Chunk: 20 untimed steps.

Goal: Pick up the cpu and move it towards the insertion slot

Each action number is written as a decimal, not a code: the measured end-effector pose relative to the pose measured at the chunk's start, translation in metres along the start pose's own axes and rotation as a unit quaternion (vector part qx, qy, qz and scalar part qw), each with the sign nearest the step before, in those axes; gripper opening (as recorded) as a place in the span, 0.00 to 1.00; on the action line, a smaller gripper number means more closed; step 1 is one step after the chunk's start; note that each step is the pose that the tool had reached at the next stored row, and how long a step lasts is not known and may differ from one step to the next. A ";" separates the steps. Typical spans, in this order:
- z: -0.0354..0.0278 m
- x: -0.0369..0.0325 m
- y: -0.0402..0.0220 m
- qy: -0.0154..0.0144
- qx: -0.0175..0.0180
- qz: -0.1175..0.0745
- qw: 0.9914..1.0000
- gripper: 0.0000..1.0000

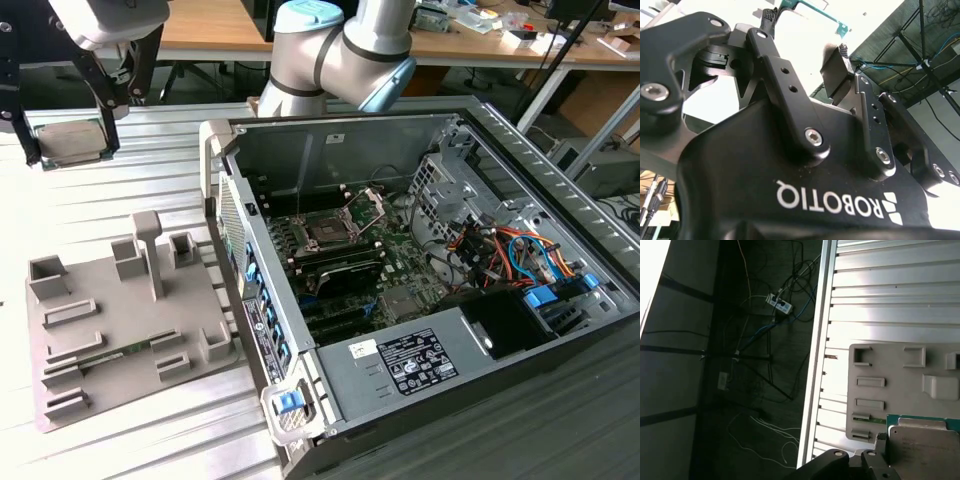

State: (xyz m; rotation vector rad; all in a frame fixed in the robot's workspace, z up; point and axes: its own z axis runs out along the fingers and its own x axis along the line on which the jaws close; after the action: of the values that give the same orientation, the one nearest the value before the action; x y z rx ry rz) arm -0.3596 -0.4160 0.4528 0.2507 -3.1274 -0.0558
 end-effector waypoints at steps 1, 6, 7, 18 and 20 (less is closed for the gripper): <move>0.0000 -0.0005 -0.0001 0.000 0.000 0.000 1.000 0.55; 0.0000 -0.0032 -0.0005 0.000 0.000 0.000 1.000 0.55; 0.0001 -0.0036 -0.0006 0.000 0.000 0.000 1.000 0.55; 0.0001 -0.0093 -0.0015 0.000 0.000 0.000 1.000 0.55; 0.0001 -0.0103 -0.0017 0.000 0.000 0.000 1.000 0.55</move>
State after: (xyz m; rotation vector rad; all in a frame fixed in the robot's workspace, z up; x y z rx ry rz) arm -0.3491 -0.4160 0.4526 0.2507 -3.1275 -0.0559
